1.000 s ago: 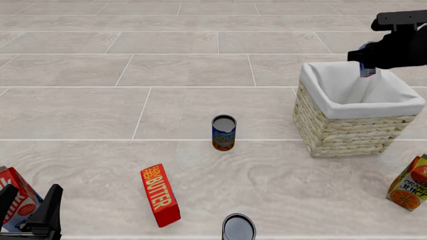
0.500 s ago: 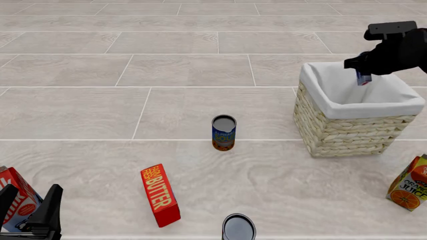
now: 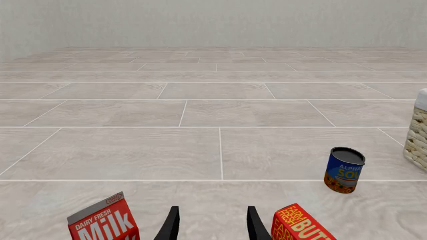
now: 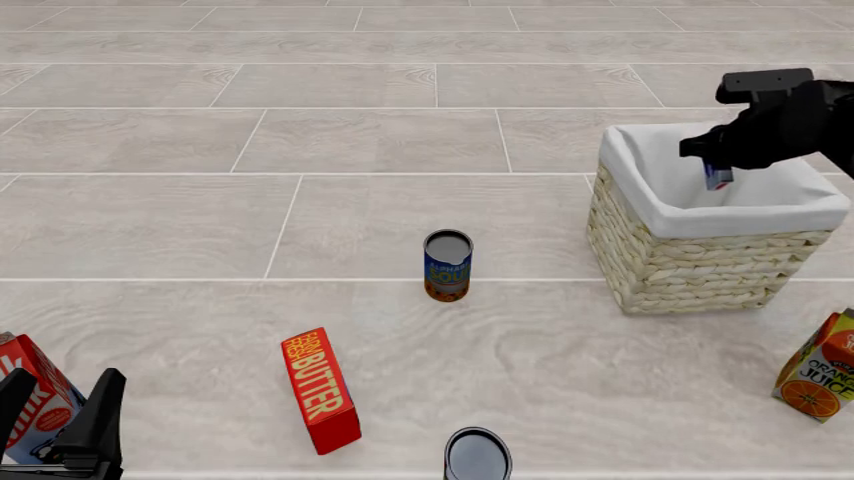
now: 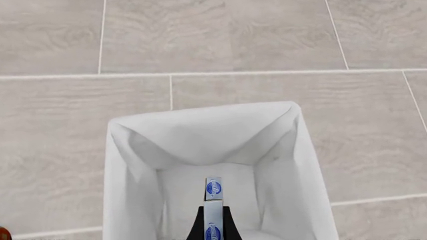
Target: Pick the cream cheese and place it in the basket.
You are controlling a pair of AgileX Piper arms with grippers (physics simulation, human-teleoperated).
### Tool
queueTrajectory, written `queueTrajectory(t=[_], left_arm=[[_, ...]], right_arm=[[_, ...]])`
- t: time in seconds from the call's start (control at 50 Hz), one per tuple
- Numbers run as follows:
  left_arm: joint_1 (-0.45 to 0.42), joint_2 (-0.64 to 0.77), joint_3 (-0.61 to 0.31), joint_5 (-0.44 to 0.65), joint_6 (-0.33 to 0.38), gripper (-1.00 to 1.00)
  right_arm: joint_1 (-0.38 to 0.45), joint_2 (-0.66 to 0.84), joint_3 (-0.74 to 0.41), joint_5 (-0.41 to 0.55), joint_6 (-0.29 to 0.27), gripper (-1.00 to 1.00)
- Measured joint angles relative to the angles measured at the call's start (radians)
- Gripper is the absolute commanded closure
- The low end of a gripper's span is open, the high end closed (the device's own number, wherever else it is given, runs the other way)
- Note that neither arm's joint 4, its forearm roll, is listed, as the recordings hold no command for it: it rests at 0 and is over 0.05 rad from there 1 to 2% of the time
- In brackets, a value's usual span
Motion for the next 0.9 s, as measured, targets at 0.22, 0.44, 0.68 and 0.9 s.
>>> queueTrajectory(t=[0.22, 0.44, 0.68, 0.9], left_arm=[[0.0, 0.0, 0.0, 0.0, 0.0, -1.0], [0.0, 0.0, 0.0, 0.0, 0.0, -1.0], [0.0, 0.0, 0.0, 0.0, 0.0, -1.0], [0.0, 0.0, 0.0, 0.0, 0.0, -1.0]], right_arm=[[0.0, 0.01, 0.018, -0.014, 0.004, 1.0], [0.002, 0.018, 0.025, -0.024, 0.006, 1.0], [-0.001, 0.022, 0.023, -0.029, 0.012, -1.0], [-0.005, 0.011, 0.029, -0.034, 0.02, -1.0]])
